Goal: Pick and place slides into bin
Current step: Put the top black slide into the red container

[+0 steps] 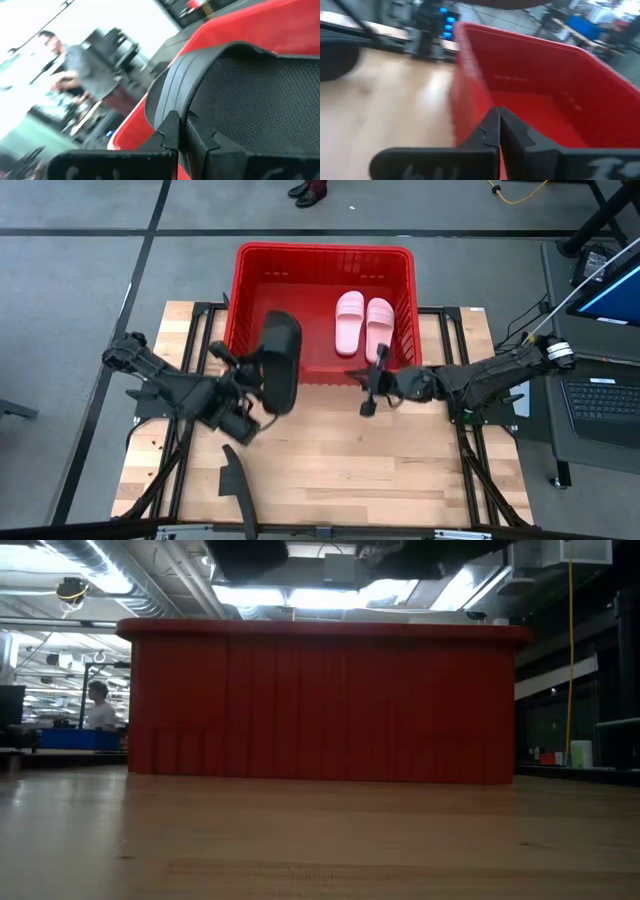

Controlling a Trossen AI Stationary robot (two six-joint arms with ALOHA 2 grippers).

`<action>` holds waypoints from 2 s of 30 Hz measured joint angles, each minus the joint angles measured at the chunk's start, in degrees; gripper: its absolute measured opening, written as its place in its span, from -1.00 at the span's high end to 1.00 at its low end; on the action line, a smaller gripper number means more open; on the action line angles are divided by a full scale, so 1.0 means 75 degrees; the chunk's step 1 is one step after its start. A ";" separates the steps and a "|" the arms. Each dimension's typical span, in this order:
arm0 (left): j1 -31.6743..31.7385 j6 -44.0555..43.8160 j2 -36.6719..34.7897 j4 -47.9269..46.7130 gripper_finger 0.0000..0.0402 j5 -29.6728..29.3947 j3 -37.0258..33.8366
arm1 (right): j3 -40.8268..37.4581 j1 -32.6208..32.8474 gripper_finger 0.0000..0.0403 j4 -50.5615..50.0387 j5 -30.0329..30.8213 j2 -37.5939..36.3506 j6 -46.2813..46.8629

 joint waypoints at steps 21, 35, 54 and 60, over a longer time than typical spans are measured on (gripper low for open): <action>0.1190 0.1739 -0.0489 0.2670 0.98 -0.0194 -0.1723 | 0.0003 -0.2221 0.94 0.0009 -0.2147 -0.0311 -0.0107; 0.1563 0.7744 -0.0539 0.8246 0.98 0.1281 -0.1918 | 0.0003 -0.1752 0.93 -0.0003 -0.2147 -0.0311 -0.0072; 0.4375 1.0802 -0.1011 1.1738 0.98 0.4509 -0.2647 | 0.0000 -0.1951 0.95 -0.0147 -0.2114 -0.0311 -0.0151; 0.5328 1.0624 -0.1038 1.1977 0.98 0.5143 -0.3000 | 0.0000 -0.2384 0.98 -0.0166 -0.2070 -0.0311 -0.0149</action>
